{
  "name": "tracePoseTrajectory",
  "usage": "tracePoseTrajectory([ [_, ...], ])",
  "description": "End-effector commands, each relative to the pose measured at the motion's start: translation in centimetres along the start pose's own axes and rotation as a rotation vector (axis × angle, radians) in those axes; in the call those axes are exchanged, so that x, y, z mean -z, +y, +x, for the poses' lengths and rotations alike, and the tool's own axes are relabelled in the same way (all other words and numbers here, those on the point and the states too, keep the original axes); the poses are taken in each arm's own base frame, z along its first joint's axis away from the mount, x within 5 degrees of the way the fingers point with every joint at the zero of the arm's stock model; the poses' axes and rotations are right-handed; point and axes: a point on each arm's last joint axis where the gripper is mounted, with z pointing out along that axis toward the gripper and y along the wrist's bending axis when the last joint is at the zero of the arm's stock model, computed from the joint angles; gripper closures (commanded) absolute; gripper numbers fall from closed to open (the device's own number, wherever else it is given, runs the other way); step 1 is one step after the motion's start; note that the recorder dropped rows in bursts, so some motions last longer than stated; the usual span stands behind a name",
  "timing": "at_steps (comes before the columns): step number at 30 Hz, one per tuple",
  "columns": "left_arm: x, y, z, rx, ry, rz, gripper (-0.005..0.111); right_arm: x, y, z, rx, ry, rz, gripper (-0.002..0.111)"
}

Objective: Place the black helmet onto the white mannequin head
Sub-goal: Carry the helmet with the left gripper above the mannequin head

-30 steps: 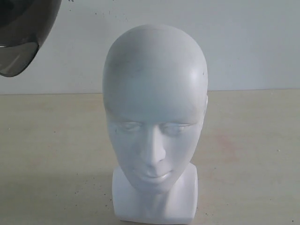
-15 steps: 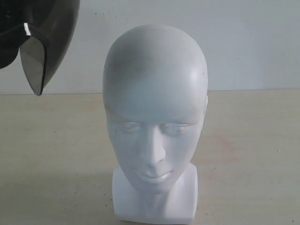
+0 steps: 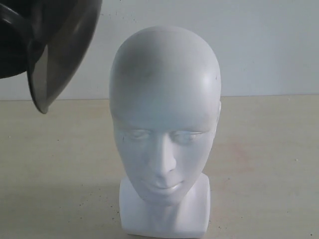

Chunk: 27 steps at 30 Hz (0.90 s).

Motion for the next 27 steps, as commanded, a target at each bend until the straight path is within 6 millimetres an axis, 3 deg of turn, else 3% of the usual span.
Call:
tracePoseTrajectory([
  [1, -0.8, -2.1, -1.0, 0.062, -0.044, 0.152, 0.102, 0.0, 0.0, -0.2, -0.001, -0.018, 0.007, 0.109],
  [6, -2.0, -4.0, -0.8, 0.088, 0.062, 0.272, 0.102, 0.0, 0.0, -0.2, -0.001, -0.018, 0.007, 0.109],
  [11, -3.1, -5.3, -1.4, 0.062, 0.058, 0.333, 0.102, 0.0, 0.0, -0.2, -0.001, -0.018, 0.007, 0.109],
  [21, -5.7, -1.7, 0.6, 0.25, 0.141, 0.237, 0.102, 0.0, 0.0, -0.2, -0.001, -0.018, 0.007, 0.109],
  [27, -8.0, -0.8, 1.2, 0.263, 0.186, 0.252, 0.102, 0.0, 0.0, -0.2, -0.001, -0.018, 0.007, 0.109],
])
